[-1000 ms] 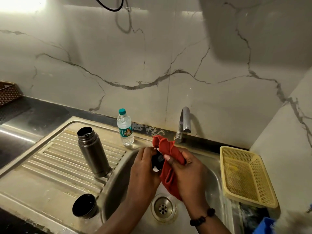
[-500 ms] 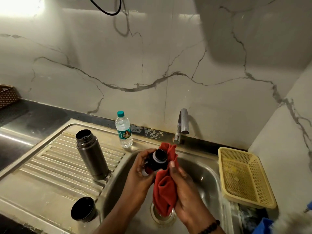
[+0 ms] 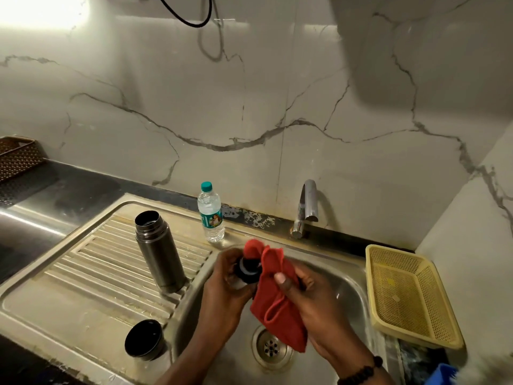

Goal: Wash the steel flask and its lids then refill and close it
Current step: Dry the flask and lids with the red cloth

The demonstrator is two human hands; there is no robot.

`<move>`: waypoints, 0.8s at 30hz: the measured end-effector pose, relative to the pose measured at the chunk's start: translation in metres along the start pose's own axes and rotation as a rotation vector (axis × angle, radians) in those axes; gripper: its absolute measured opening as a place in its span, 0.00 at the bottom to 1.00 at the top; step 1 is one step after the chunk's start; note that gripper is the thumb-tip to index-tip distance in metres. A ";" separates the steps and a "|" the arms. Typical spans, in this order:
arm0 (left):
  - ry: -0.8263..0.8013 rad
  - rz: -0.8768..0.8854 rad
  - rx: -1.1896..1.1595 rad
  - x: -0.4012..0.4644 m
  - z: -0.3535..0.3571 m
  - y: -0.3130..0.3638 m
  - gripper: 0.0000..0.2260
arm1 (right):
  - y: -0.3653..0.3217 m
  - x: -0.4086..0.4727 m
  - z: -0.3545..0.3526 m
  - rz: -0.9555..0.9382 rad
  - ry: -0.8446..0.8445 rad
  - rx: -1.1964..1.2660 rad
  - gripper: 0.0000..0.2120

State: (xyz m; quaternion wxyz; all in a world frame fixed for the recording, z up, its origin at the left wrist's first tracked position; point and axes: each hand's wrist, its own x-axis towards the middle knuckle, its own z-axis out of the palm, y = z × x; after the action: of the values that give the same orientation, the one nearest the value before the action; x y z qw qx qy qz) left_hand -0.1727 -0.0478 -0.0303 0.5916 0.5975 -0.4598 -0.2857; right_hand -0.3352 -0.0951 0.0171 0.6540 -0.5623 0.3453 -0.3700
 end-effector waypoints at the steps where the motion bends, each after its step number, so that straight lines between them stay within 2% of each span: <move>1: 0.028 0.001 0.007 -0.001 -0.001 -0.001 0.24 | -0.001 -0.001 0.000 -0.019 -0.040 -0.049 0.09; 4: 0.058 -0.007 0.034 -0.003 -0.008 -0.002 0.24 | -0.002 0.002 -0.002 -0.116 0.003 -0.097 0.10; 6: 0.037 0.026 0.110 -0.002 -0.009 0.001 0.24 | -0.003 0.008 0.003 -0.240 0.037 -0.242 0.15; 9: 0.055 0.084 0.202 -0.003 -0.012 0.006 0.24 | 0.003 0.019 0.013 -0.395 -0.131 -0.740 0.20; 11: 0.087 0.092 0.219 -0.005 -0.017 0.003 0.23 | 0.009 0.023 0.008 -0.379 -0.212 -0.802 0.18; 13: 0.139 0.027 0.158 -0.006 -0.031 0.000 0.21 | 0.006 0.019 0.005 -0.201 -0.217 -0.566 0.14; 15: 0.158 -0.037 0.101 -0.004 -0.043 -0.004 0.21 | 0.005 0.013 0.001 0.020 -0.175 -0.144 0.11; 17: 0.156 -0.071 0.100 -0.005 -0.053 -0.007 0.21 | 0.013 0.014 0.003 0.175 -0.079 0.151 0.16; 19: 0.165 -0.104 0.105 -0.009 -0.062 -0.011 0.22 | 0.020 0.015 0.012 0.229 -0.013 0.260 0.17; 21: 0.198 -0.136 0.127 -0.014 -0.073 -0.017 0.28 | 0.024 0.016 0.022 0.262 0.013 0.316 0.17; 24: 0.283 -0.179 0.167 -0.022 -0.089 -0.023 0.32 | 0.027 0.020 0.033 0.376 -0.005 0.451 0.18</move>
State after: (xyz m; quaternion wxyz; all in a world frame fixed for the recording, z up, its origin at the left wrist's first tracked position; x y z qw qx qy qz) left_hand -0.0983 0.0080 -0.0454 0.5709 0.7173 -0.3391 -0.2110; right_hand -0.2944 -0.0939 -0.0064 0.8204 -0.3298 0.3509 -0.3084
